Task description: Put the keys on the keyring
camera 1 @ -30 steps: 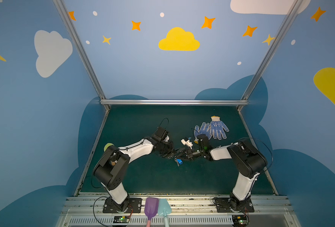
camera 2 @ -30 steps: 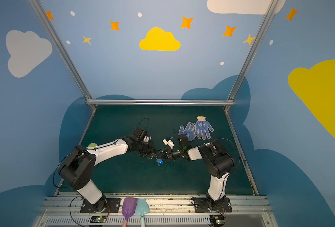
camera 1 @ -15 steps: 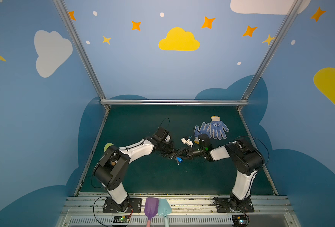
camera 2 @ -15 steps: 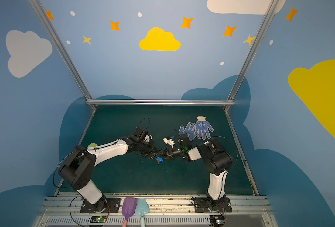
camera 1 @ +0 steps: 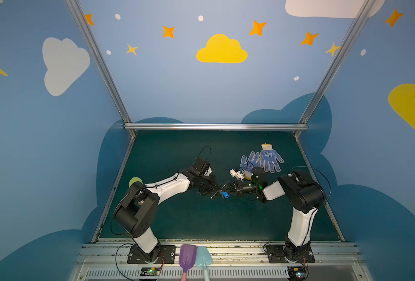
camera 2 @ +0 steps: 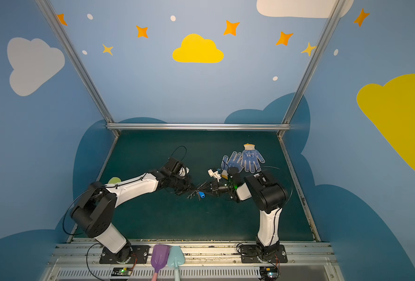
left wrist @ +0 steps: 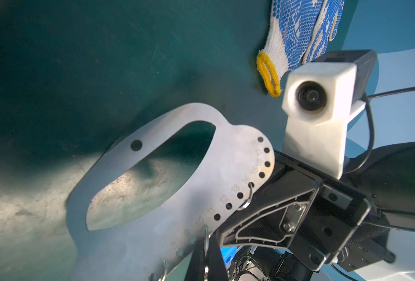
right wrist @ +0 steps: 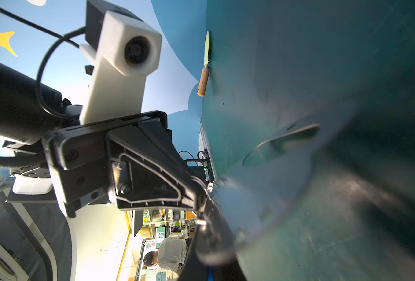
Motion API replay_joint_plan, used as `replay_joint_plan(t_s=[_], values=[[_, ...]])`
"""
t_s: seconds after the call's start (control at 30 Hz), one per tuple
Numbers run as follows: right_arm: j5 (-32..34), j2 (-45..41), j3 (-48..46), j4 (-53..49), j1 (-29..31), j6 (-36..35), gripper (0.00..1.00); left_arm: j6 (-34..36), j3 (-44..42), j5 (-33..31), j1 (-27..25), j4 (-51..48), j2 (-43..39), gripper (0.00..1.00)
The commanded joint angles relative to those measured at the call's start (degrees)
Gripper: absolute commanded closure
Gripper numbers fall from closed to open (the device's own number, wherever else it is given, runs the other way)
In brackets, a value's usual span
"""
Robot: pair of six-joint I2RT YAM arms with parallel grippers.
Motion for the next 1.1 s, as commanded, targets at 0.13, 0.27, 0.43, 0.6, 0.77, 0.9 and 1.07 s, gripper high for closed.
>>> replay_joint_plan(t_s=[0.13,0.27,0.43,0.6,0.77,0.9,1.07], values=[[-2.23,-0.94,-1.3,-0.92,0.73,-4.19,1.0,1.64,-0.32,-1.87,-0.18,-1.88,-1.53,0.96],[-3.7,-3.56,-2.52,-11.3,2.22,-13.21,1.0,2.97,-0.45,-3.63,-0.1,-2.44,-2.07,0.96],[-3.21,-7.01,-2.05,-23.07,3.93,-23.83,1.0,3.92,-1.39,-3.85,-0.22,-1.59,-2.35,0.96],[-3.45,-7.16,-0.57,-25.94,4.87,-29.07,1.0,4.95,-1.78,-3.13,-0.56,-0.71,-2.92,0.96],[-3.65,-7.33,1.75,-32.81,5.13,-34.86,1.0,6.13,-1.87,-3.31,-1.16,-1.14,-3.7,0.96],[-3.73,-7.18,2.24,-33.23,5.16,-35.28,1.0,6.84,-1.94,-3.41,-1.6,-1.36,-3.73,0.96],[-4.23,-6.22,4.15,-31.56,5.36,-33.55,1.0,7.39,-2.1,-3.5,-2.12,-1.24,-4.01,0.96]])
